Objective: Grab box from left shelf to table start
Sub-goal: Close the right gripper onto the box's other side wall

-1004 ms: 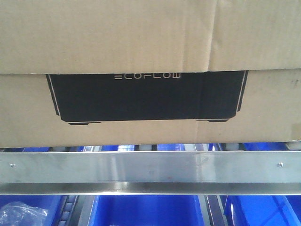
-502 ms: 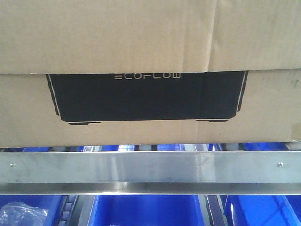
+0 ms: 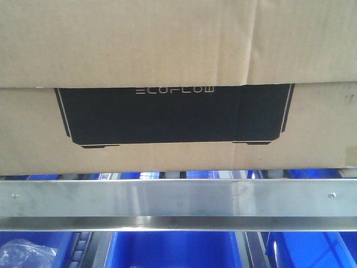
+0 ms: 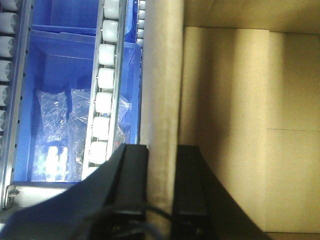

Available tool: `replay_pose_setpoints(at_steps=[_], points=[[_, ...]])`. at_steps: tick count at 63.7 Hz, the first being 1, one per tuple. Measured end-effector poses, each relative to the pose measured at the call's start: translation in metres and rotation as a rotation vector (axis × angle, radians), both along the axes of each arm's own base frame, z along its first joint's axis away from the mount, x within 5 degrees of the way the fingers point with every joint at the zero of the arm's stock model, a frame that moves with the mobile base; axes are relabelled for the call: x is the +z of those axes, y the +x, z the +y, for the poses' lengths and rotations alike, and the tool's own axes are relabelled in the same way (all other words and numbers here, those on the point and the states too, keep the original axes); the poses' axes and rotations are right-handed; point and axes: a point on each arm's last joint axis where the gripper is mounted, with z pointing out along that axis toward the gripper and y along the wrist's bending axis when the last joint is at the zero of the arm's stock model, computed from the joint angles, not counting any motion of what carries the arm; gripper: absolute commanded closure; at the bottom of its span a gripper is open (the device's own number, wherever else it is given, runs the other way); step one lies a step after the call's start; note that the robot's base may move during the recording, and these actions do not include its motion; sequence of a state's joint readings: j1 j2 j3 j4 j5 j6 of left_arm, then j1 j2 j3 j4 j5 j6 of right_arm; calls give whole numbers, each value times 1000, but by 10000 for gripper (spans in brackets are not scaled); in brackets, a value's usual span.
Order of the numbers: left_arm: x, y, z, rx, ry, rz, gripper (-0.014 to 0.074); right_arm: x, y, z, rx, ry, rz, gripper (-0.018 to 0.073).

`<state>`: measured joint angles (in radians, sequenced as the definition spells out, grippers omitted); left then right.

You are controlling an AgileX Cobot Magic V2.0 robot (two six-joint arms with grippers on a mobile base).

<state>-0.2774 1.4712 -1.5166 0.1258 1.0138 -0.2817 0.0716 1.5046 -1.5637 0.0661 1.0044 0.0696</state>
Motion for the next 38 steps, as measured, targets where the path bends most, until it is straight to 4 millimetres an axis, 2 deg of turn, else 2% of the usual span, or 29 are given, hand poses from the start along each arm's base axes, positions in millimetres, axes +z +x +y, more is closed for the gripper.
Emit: replay_pose_setpoints(at_steps=[7, 17, 38], points=[[0, 0, 0, 0, 0, 0, 699, 0, 0, 0, 0, -3, 4, 277], [0, 0, 0, 0, -2, -1, 699, -1, -1, -1, -3, -14, 10, 522], [0, 0, 0, 0, -2, -1, 699, 0, -1, -1, -5, -15, 8, 503]])
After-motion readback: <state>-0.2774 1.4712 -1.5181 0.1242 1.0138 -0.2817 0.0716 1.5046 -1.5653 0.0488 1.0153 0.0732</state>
